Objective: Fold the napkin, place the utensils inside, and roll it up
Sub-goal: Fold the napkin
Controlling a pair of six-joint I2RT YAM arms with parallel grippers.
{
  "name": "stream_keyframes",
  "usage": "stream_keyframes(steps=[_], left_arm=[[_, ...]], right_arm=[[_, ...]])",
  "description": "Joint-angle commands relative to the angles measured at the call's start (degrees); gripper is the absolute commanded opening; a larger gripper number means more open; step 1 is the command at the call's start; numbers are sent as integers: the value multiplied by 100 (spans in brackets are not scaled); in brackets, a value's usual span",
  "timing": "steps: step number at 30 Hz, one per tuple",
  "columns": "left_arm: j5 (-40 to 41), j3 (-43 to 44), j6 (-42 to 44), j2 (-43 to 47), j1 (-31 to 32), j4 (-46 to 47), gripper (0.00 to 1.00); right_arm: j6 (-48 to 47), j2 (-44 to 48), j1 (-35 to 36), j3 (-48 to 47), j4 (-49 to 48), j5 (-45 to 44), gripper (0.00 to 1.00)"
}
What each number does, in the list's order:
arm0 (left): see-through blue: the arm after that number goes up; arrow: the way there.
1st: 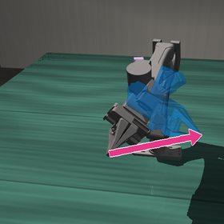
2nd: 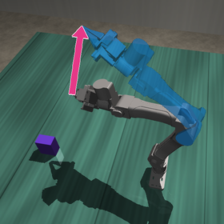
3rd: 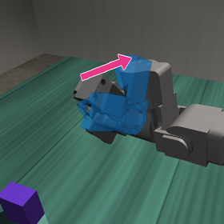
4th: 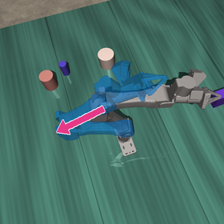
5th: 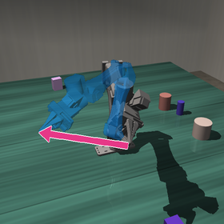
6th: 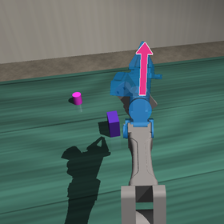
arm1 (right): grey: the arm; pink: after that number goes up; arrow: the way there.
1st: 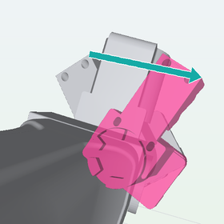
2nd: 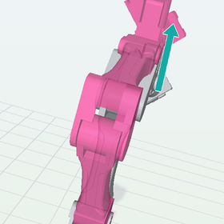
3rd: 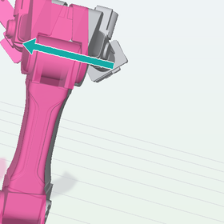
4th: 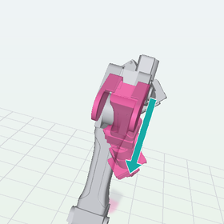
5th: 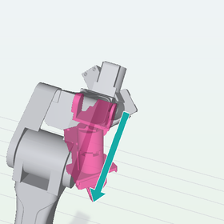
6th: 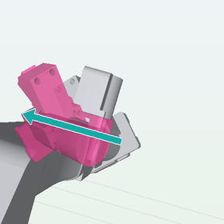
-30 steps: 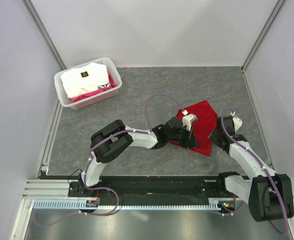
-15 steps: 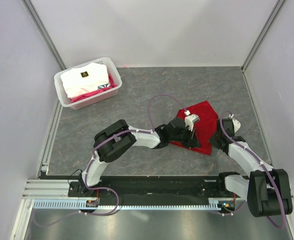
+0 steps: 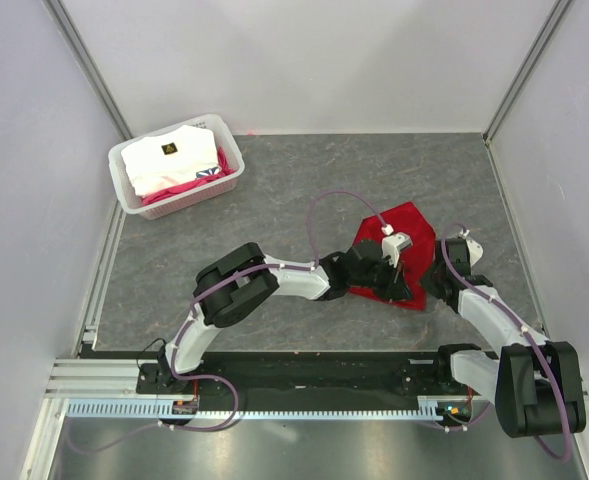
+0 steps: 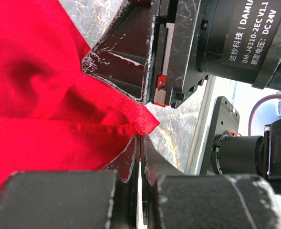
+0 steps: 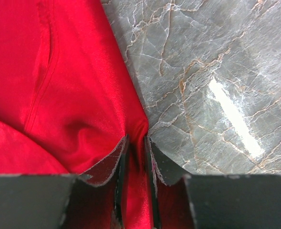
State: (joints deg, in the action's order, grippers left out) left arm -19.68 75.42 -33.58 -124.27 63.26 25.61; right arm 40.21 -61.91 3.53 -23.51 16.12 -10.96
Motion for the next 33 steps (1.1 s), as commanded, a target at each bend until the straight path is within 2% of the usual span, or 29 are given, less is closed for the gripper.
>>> stream_keyframes(steps=[1,12,16,23,28,31,33], left_arm=[[-9,289,230,-168,81,-29,2],[-88,465,168,-335,107,-135,4],[-115,526,124,-239,107,-135,21],[-176,579,115,34,107,-135,59],[-115,430,168,385,98,-161,70],[8,281,247,780,63,-257,75],[87,132,282,1140,-24,-328,77]], right_arm=[[-66,39,-19,109,49,59,26],[-83,65,-19,110,49,85,26],[-74,117,-19,92,84,94,27],[-101,206,-19,-13,181,121,28],[-127,372,-10,-242,356,147,32],[-171,583,-19,-435,532,156,38],[-206,732,-19,-575,716,147,46]])
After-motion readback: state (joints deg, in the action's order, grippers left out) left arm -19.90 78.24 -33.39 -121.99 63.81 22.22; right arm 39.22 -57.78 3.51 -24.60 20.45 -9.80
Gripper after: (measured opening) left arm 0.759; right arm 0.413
